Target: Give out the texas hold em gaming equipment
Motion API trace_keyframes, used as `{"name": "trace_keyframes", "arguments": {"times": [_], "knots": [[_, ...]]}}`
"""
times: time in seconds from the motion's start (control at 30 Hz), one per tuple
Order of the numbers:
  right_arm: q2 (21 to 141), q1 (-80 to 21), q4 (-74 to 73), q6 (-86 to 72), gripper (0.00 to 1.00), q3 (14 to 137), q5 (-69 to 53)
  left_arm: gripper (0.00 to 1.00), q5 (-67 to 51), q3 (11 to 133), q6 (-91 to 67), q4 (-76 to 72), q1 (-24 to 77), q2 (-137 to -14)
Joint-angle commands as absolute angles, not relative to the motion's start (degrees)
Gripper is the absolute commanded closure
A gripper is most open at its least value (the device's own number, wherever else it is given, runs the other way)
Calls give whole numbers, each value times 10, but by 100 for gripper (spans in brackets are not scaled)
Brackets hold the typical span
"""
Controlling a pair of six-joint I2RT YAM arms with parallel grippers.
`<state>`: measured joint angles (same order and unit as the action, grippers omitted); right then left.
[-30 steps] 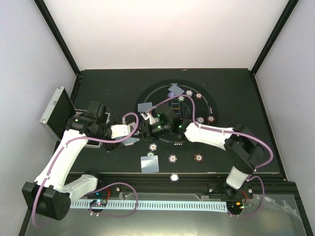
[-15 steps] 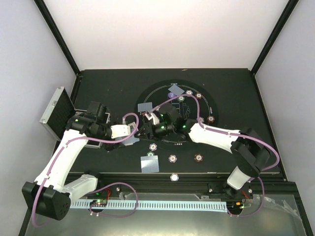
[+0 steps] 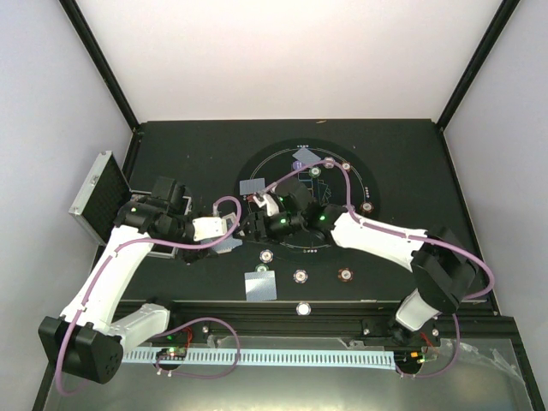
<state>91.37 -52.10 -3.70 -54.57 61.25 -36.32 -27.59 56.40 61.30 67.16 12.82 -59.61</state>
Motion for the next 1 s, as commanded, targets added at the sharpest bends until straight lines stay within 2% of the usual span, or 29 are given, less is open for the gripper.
{"name": "trace_keyframes", "arguments": {"times": [0.0,0.17,0.53,0.8,0.97], "knots": [[924,-538,-65,-533,36,648,-336,99,-291,566,612,660,127,-589],[957,-543,-34,-558,41,658,-341,98,-305,567,612,660,127,-585],[1013,-548,0,-579,41,677,-377,99,-324,551,620,643,128,-577],[985,-534,-34,-560,46,639,-349,98,-327,564,612,649,129,-582],[956,-524,-41,-553,54,610,-336,98,-328,560,608,640,129,-578]]}}
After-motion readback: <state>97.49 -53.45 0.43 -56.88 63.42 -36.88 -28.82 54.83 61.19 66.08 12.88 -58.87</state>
